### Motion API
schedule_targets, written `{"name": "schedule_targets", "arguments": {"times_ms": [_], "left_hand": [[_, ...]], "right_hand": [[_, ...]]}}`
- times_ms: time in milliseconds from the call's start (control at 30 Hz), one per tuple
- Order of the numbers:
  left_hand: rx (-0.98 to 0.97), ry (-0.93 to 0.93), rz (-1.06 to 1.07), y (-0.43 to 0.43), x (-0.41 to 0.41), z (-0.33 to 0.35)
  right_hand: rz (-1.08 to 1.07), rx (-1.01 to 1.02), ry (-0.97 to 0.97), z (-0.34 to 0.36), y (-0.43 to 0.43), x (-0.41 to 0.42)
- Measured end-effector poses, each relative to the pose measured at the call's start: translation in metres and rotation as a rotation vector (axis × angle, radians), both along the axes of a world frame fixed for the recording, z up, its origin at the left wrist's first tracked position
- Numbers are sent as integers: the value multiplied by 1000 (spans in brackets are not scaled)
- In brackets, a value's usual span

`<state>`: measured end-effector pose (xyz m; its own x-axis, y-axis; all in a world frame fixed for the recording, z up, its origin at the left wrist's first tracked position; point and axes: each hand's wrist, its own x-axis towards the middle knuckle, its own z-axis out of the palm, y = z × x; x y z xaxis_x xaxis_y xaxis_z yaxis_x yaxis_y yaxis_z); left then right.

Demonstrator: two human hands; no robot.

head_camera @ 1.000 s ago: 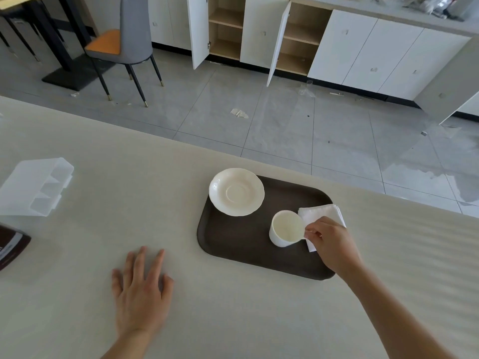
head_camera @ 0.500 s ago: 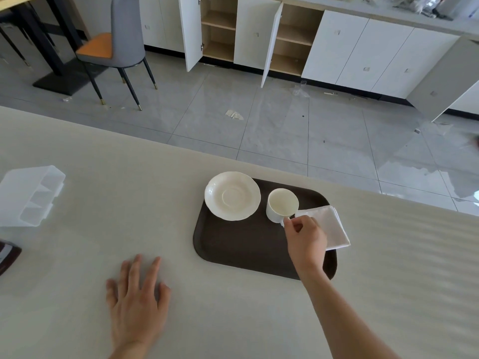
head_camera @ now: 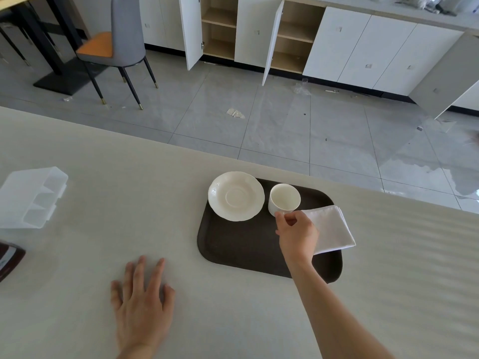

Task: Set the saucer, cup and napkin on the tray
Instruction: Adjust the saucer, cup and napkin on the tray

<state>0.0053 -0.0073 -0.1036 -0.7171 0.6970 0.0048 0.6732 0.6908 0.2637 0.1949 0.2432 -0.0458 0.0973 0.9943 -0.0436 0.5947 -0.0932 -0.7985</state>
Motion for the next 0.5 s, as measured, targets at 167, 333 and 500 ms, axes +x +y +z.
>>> {"name": "schedule_targets", "arguments": {"times_ms": [167, 333, 500], "left_hand": [[4, -13, 4, 1, 1, 3], [6, -17, 4, 1, 1, 3], [-6, -18, -2, 0, 0, 1]], "right_hand": [[-4, -6, 18, 0, 1, -3], [0, -8, 31, -1, 1, -2], [7, -3, 33, -1, 1, -2]]}}
